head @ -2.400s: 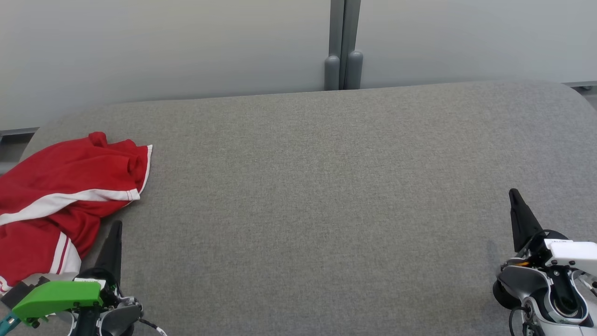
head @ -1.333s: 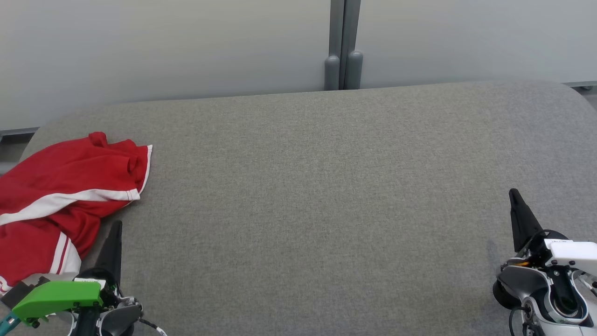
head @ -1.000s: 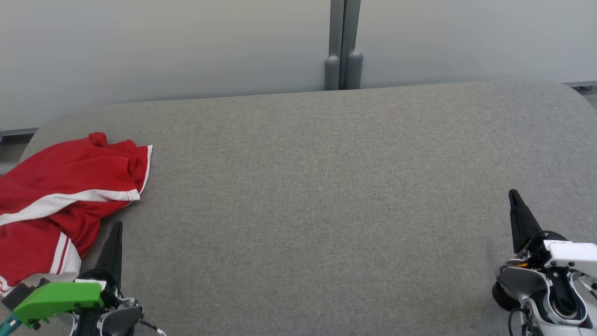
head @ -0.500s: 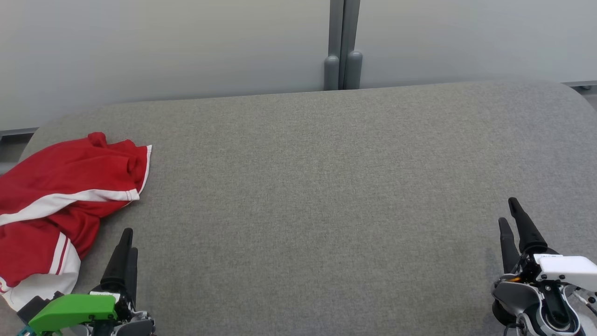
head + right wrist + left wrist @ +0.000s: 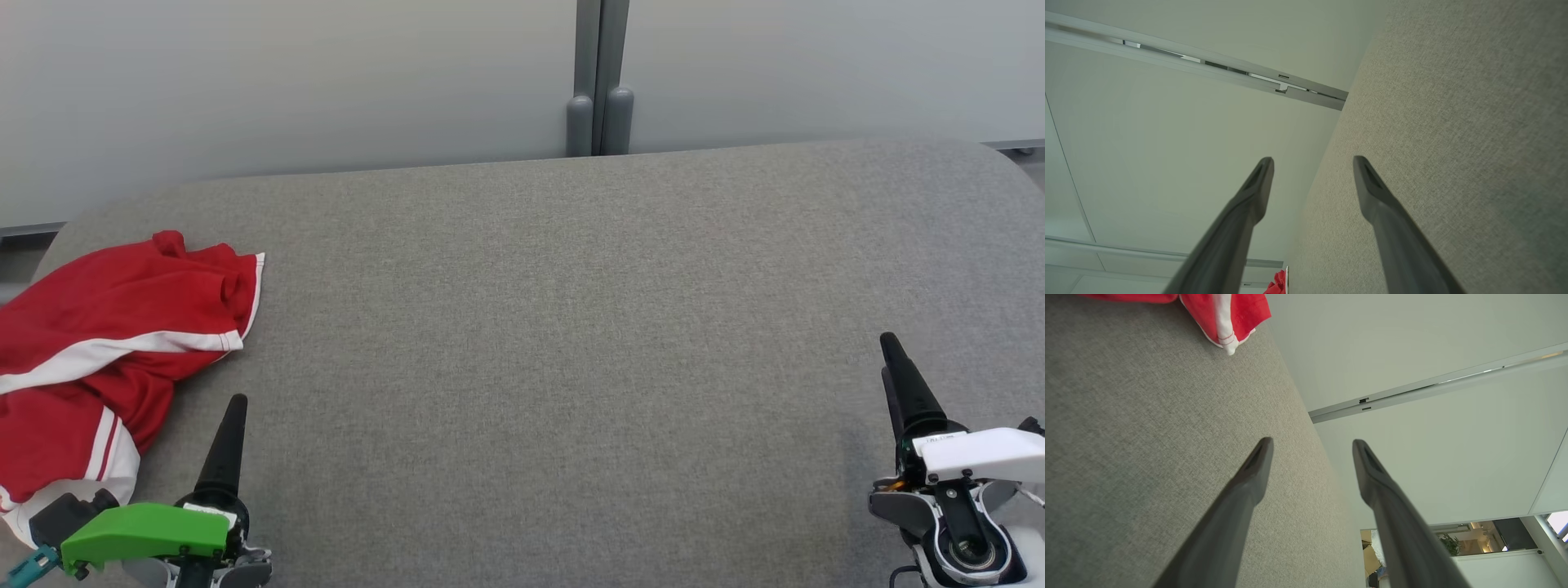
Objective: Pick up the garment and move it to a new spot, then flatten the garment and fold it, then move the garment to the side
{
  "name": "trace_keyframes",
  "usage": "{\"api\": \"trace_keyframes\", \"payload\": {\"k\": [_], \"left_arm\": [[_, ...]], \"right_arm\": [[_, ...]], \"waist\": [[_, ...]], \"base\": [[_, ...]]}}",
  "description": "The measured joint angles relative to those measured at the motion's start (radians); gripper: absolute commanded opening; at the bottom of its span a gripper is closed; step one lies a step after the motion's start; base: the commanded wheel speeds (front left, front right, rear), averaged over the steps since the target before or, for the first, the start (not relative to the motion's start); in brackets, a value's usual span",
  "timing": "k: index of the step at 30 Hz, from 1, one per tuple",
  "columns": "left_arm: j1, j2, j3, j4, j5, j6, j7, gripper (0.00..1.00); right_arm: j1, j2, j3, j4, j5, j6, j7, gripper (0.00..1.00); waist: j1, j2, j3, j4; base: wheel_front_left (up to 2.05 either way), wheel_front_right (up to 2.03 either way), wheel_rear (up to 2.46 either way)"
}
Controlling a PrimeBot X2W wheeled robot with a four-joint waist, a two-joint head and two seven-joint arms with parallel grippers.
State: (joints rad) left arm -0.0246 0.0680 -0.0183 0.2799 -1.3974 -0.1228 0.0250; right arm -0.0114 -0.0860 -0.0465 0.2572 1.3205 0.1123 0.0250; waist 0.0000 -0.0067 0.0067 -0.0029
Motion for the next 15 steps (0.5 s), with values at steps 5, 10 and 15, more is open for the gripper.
{"api": "trace_keyframes", "payload": {"k": [5, 10, 15], "left_arm": [[0.0, 0.015, -0.02, 0.0, 0.063, 0.0, -0.01, 1.0], [0.0, 0.017, -0.03, -0.009, 0.142, 0.011, -0.028, 1.0], [0.0, 0.018, -0.032, -0.022, 0.224, 0.032, -0.045, 1.0]], "right_arm": [[0.0, -0.01, 0.009, -0.017, -0.074, -0.01, -0.016, 1.0], [0.0, -0.013, 0.029, -0.032, -0.164, -0.031, -0.032, 1.0], [0.002, -0.02, 0.057, -0.039, -0.242, -0.045, -0.045, 1.0]], "waist": [[0.0, 0.0, 0.001, 0.0], [0.0, 0.0, 0.001, 0.0], [0.0, 0.0, 0.002, -0.001]], "base": [[0.0, 0.0, 0.0], [0.0, 0.0, 0.0], [0.0, 0.0, 0.0]]}}
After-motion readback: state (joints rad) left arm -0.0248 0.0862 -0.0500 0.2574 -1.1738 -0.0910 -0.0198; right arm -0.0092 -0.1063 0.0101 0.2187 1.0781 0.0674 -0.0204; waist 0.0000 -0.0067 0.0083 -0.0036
